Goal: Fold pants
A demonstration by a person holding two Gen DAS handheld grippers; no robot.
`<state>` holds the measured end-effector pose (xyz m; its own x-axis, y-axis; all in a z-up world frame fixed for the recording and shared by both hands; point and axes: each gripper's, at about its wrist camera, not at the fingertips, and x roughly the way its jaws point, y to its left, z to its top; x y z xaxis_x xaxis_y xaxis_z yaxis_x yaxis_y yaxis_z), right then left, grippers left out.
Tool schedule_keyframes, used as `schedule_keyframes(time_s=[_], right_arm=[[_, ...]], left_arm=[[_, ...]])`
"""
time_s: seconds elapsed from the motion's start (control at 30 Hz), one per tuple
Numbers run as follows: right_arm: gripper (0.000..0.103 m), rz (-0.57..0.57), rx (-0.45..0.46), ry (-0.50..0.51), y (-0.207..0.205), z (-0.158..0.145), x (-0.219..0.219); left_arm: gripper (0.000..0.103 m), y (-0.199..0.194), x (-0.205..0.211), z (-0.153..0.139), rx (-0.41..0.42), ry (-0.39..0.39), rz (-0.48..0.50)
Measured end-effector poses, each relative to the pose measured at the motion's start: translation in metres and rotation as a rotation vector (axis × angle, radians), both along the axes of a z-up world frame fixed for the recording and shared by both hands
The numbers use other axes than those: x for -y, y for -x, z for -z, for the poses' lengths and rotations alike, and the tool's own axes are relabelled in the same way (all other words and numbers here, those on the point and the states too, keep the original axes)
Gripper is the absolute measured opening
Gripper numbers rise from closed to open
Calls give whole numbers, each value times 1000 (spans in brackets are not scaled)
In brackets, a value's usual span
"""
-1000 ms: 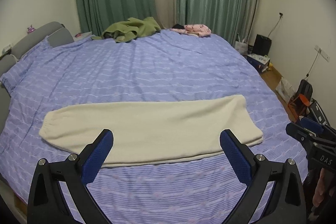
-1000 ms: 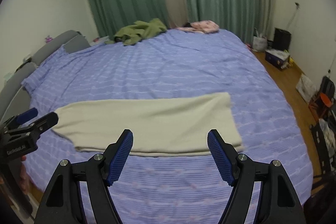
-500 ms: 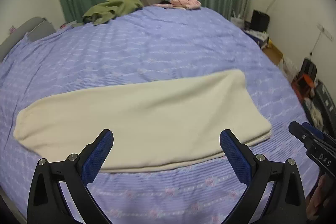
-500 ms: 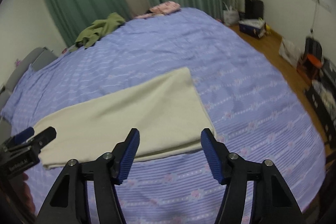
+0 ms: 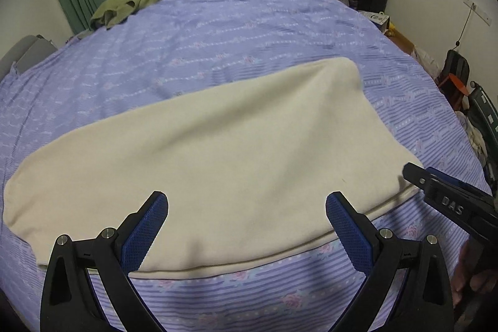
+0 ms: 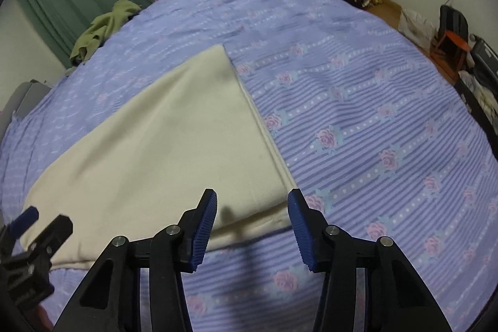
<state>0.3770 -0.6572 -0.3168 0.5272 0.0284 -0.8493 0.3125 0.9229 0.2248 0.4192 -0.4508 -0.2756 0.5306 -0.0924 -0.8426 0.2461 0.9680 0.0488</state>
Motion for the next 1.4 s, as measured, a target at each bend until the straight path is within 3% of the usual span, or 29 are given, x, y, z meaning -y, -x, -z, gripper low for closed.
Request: schedule_keyframes(time_s=[0.07, 0.13, 0.17, 0.27, 0.4, 0.53, 0.63, 0.77, 0.8, 1.0, 1.2, 1.4], right_arm=[[49, 8, -26, -4, -7, 9, 3], [36, 19, -45, 3, -10, 16, 5], [23, 23, -54, 20, -10, 17, 6], [10, 28, -32, 26, -4, 14, 9], [7, 27, 27, 62, 14, -9, 8], [7, 13, -22, 108, 13, 3, 7], [9, 29, -48, 95, 12, 12, 13], [49, 75, 5, 110, 29, -9, 19], [51, 81, 24, 110, 35, -15, 19], [51, 89, 70, -33, 58, -22, 15], [51, 95, 38, -163, 54, 14, 0], [51, 130, 28, -321, 37, 45, -1]], left_arm=[[103, 0, 1, 2, -9, 8, -1], [103, 1, 2, 3, -18, 13, 1], [103, 2, 3, 4, -22, 17, 3], [103, 7, 5, 2, -23, 26, 15], [103, 14, 7, -2, -24, 50, 27], [103, 14, 12, 4, -49, 42, 32], [103, 18, 13, 3, -39, 24, 38], [103, 22, 8, -2, -14, 18, 31], [103, 23, 6, -4, -9, 19, 27], [103, 29, -1, -10, 24, 12, 12], [103, 30, 5, -1, 30, -42, 40], [103, 29, 7, 4, 14, -30, 30]])
